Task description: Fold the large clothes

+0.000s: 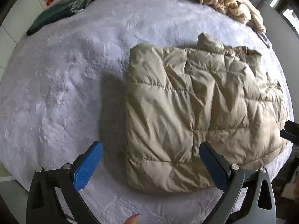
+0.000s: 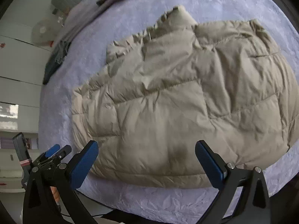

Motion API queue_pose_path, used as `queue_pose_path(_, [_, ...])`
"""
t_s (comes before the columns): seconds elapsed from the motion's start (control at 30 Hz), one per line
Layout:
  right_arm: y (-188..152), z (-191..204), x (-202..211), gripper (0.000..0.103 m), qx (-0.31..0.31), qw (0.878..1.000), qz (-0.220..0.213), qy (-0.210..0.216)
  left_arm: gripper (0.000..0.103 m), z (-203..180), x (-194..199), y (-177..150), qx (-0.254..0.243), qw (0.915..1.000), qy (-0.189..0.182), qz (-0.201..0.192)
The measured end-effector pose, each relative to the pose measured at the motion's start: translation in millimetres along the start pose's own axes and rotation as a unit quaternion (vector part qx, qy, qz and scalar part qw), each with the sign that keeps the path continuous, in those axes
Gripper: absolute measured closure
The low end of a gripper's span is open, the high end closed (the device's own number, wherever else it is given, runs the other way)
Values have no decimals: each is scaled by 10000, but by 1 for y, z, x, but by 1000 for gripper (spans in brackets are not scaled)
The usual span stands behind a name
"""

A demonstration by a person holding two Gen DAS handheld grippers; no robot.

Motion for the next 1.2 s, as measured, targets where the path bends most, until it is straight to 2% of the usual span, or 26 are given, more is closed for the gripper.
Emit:
queue_pose_path(0.27, [9, -10, -14, 0, 229, 9991, 322, -133, 0, -1, -9, 1, 350, 9992, 190, -57])
queue_pose_path(0.4, [25, -14, -10, 0, 376, 9989, 225, -172, 0, -1, -11, 1, 580, 9982, 128, -112])
queue_pose_path(0.57, [29, -18, -20, 0, 295, 9988, 370, -160, 0, 3, -16, -2, 729, 9973, 93, -64])
queue_pose_path(0.77, [20, -26, -35, 0, 106, 9982, 552, -195, 0, 4, -26, -4, 689, 9976, 38, 46])
queue_pose_path(0.97, [20, -29, -37, 0, 93, 9980, 539, -302, 0, 3, -32, -2, 493, 9985, -204, 111])
queue_pose_path(1.1, [19, -25, -42, 0, 84, 9979, 542, -358, 0, 22, -26, 15, 485, 9958, -759, -147])
queue_pose_path(1.2, [18, -22, -47, 0, 107, 9976, 557, -404, 0, 48, -34, 21, 731, 9903, -1181, -69])
Point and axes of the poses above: each gripper's, at about its wrist camera, not at the fingertips, and x roughly against the way its jaws point, z to its left, y to its top, the point moved 10 cm from there along -x, roughly the way its jaws point, and after that the axes turned 10 degrees about -y, right-handed, at the moved point
